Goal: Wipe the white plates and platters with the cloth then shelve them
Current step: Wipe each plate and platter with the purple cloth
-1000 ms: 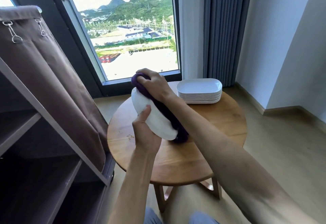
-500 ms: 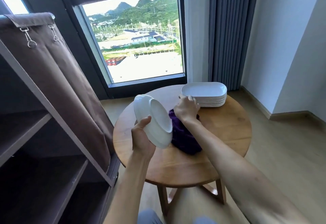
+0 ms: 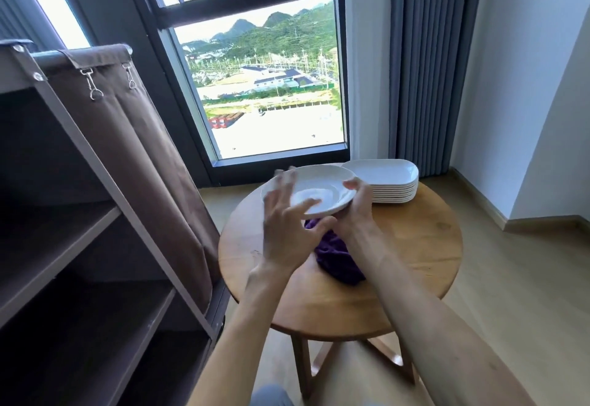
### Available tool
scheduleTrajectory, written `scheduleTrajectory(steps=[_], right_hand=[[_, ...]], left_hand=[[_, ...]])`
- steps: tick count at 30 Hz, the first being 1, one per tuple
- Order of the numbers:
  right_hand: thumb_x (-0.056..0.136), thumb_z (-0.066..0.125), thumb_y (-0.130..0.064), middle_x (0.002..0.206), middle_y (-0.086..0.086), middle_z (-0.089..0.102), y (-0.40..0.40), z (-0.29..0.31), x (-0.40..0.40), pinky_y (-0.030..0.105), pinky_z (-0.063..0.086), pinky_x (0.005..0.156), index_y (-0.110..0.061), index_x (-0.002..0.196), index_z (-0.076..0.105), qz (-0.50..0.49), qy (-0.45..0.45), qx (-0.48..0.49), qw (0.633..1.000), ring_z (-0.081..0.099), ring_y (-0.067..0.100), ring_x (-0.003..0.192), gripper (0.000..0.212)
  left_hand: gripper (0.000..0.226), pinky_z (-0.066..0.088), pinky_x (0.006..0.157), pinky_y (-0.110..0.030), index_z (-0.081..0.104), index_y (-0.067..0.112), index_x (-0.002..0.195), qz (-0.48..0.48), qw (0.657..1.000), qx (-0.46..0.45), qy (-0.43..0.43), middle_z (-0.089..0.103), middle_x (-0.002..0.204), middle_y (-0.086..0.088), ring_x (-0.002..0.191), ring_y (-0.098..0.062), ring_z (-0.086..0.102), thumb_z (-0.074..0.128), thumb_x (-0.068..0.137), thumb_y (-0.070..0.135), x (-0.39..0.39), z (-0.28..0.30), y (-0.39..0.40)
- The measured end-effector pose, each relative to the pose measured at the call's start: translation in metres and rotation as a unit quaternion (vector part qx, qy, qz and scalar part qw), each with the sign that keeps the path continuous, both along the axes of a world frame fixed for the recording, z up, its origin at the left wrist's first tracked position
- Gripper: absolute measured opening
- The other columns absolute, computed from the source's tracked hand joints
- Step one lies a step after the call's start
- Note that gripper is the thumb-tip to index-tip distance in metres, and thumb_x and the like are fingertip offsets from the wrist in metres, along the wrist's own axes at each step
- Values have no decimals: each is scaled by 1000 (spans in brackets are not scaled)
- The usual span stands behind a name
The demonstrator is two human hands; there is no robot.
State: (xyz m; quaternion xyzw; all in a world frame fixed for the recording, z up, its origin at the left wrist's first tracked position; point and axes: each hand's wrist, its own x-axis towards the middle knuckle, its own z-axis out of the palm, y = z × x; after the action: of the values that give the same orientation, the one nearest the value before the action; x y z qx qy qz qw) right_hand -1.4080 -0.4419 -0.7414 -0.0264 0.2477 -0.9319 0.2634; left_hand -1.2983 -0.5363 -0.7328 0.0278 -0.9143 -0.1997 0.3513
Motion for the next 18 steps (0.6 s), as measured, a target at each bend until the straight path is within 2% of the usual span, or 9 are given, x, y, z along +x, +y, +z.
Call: scheduleTrajectory(steps=[1,3,5,7,10,11,14,16,18], right_hand=[[83,41,-20,115,23,65,-2,1,0,57,51,99,-4,132,56,-2,-2,-14,1000,61,44,110,54],[81,44,-19,116,23,66,-9,4,2,61,47,103,-6,132,59,-2,8,-26,1000,61,45,112,55],[81,46,-17,113,21,68,-15,9,7,60,46,104,-7,128,62,-5,-1,-23,1000,63,44,108,51],[85,46,-16,109,19,71,-24,12,10,53,54,97,-7,124,63,-21,-4,-9,1000,68,39,102,44],[90,47,-15,96,12,75,-32,16,14,42,61,73,-11,109,66,-51,28,46,997,74,30,85,27],[91,49,-16,98,11,74,-34,16,15,43,61,75,-13,108,66,-56,48,74,994,73,30,89,24],[96,50,-25,113,12,70,-37,20,18,54,53,97,-12,115,66,-45,100,118,987,65,36,113,28],[98,50,-28,116,10,67,-41,27,25,54,53,96,-12,114,64,-37,119,128,984,61,35,118,27],[100,49,-31,116,8,63,-49,39,38,47,55,89,-12,116,62,-15,149,139,979,59,30,114,27]], left_hand=[[68,21,122,-46,68,20,133,46,998,30,33,28,165,-17,155,-35,20,87,74,49,4,1,-6],[113,23,122,-45,37,24,158,85,985,146,15,5,171,-16,157,-34,12,82,63,66,11,4,-16],[133,30,120,-43,18,26,163,58,972,226,-5,1,172,-9,156,-27,16,81,54,70,15,8,-23],[137,30,120,-41,14,27,163,35,969,245,11,6,172,-6,154,-21,19,83,52,68,18,12,-30],[131,33,122,-48,20,25,162,28,965,260,20,20,168,-10,152,-25,27,89,55,58,22,15,-41],[128,37,120,-50,21,25,161,31,964,264,23,24,166,-10,150,-27,30,90,57,54,23,13,-45],[125,39,118,-50,24,29,159,29,958,279,62,33,162,-4,147,-22,36,92,58,55,36,10,-56],[121,40,118,-46,27,31,158,25,951,289,107,38,157,4,144,-13,38,95,59,52,51,12,-64],[111,43,114,-32,28,41,151,29,943,294,153,40,151,20,138,5,39,93,61,45,68,19,-74]])
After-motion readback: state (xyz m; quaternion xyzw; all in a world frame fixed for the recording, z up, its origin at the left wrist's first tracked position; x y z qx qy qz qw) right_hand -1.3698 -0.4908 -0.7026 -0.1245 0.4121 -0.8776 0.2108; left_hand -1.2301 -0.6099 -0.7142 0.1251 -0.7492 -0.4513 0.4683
